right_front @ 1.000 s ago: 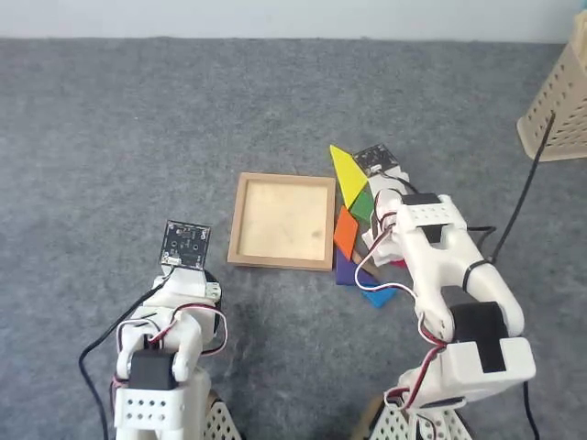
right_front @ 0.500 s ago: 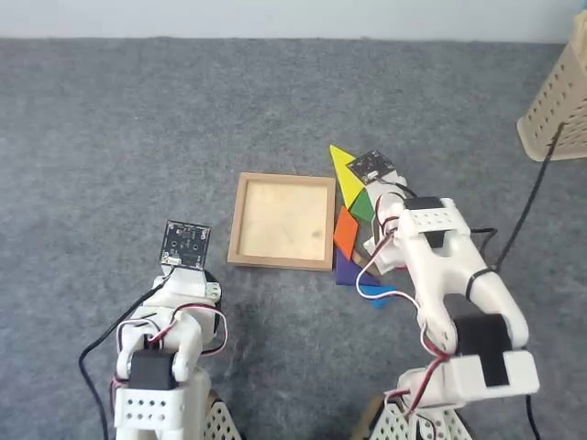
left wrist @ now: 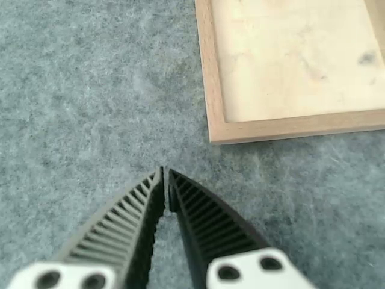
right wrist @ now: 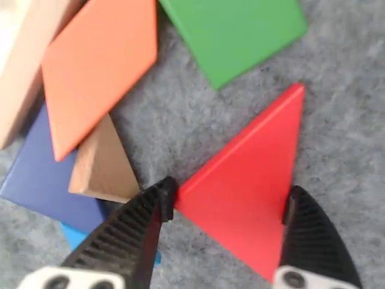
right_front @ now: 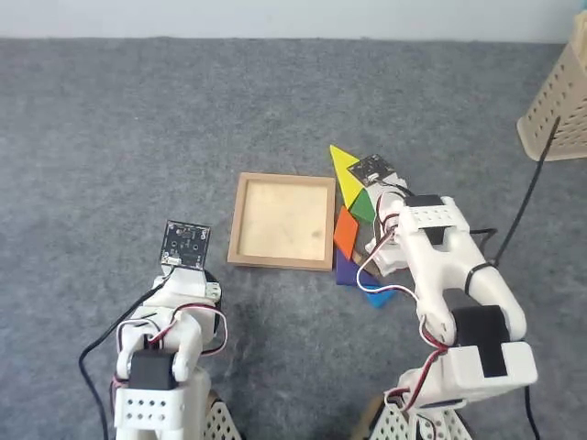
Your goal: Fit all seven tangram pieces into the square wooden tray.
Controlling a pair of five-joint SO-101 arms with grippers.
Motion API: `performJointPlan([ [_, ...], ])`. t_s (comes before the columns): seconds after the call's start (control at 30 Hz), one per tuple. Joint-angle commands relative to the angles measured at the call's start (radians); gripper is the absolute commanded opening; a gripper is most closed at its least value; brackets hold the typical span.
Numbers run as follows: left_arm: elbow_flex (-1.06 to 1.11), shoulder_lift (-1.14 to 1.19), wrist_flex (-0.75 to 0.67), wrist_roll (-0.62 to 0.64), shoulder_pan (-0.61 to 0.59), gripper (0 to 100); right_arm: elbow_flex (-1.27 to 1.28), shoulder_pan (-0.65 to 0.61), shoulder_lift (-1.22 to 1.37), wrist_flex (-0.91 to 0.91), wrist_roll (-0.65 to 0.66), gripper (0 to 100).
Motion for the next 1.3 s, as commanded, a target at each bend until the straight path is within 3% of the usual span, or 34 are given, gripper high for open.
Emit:
performJointPlan([
  [0.0,-0.005,-0.003,0.005,0.009,-0.005,1,-0.032,0.001,0.001,0.015,0.009,18.4],
  [0.67,-0.005,-0.003,0.005,0.009,-0.005,1,0.121,-0.012,-0.378,-0.044,-0.026,14.7],
  [0.83,-0.005,-0.003,0.005,0.009,-0.005,1,0.008,-0.160,-0.372,-0.035,-0.020,14.7],
  [0.97,-0.005,-0.003,0.005,0.009,-0.005,1,-0.149,-0.321,-0.280,-0.033,-0.018,14.7],
  [1.1,-0.005,-0.003,0.005,0.009,-0.005,1,-0.371,-0.394,-0.093,-0.036,-0.005,14.7],
  [1.27,-0.005,-0.003,0.005,0.009,-0.005,1,-0.638,-0.432,0.185,-0.038,0.167,14.7],
])
